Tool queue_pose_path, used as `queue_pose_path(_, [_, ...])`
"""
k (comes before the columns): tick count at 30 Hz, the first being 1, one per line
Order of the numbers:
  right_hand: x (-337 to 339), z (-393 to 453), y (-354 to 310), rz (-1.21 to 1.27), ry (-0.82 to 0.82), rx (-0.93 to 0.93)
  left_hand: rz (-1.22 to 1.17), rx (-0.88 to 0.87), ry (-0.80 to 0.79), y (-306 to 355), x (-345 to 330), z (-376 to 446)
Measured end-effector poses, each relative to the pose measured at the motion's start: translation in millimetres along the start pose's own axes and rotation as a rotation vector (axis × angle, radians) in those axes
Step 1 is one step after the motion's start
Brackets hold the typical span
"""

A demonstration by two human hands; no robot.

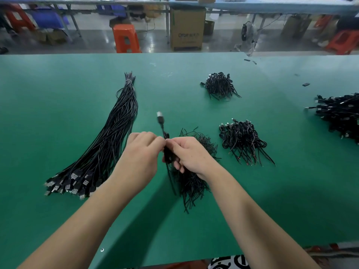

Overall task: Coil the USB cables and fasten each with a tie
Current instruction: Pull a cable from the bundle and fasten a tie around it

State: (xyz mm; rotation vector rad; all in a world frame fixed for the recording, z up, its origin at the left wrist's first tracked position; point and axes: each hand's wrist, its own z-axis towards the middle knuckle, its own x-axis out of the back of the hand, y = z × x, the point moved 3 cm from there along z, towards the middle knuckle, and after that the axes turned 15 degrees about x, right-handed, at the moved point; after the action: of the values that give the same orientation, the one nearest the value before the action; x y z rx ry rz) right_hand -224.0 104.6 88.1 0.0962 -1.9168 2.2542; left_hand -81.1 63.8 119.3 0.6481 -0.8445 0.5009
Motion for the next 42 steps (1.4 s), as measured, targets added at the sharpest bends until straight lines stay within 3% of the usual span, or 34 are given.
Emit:
queue_pose_path(4, [-1.1,-2.1,0.1,0.122,-0.009,-0.099,0.16,-0.162,0.035,-2.5,-2.6,-4.2])
queue_pose_path(11, [-2.6,-5.4,-9.7,0.173,-0.128,0.004,0.033,-0.097,0.108,-8.3,0.2,-1.7])
queue_pose_path(22, [-3.5,-4.6,-12.7,0.133,-0.068,0.06,-0.23,0.173,-0.002,-2.6,7.7,-3.1])
queue_pose_path(27, [-3.5,-8.5,-11.1,0.272,-0.053,0.08,-0.355,0.233,-0.022,-7.0,12.5,-2.9])
queue_pose_path(30, [-3.4,-11.0,-10.9,0.319,-0.092,0.073,-0.436,0.41,-0.004,-17.6,14.9,-2.2])
queue_pose_path(33, [-3.2,-11.0,-11.9,0.35,-0.118,0.07,-0.485,0.516,-0.079,-24.8,14.0,0.9])
queue_pose_path(39, [-2.9,-8.3,-11.6,0.327,-0.035,0.055,-0.561,0.54,-0.177,-26.7,7.2,0.4])
queue_pose_path(42, [0.0,-6.3,-8.2,0.252,0.006,0.05,-0.767,0.564,-0.329,-24.6,1.0,-4.4])
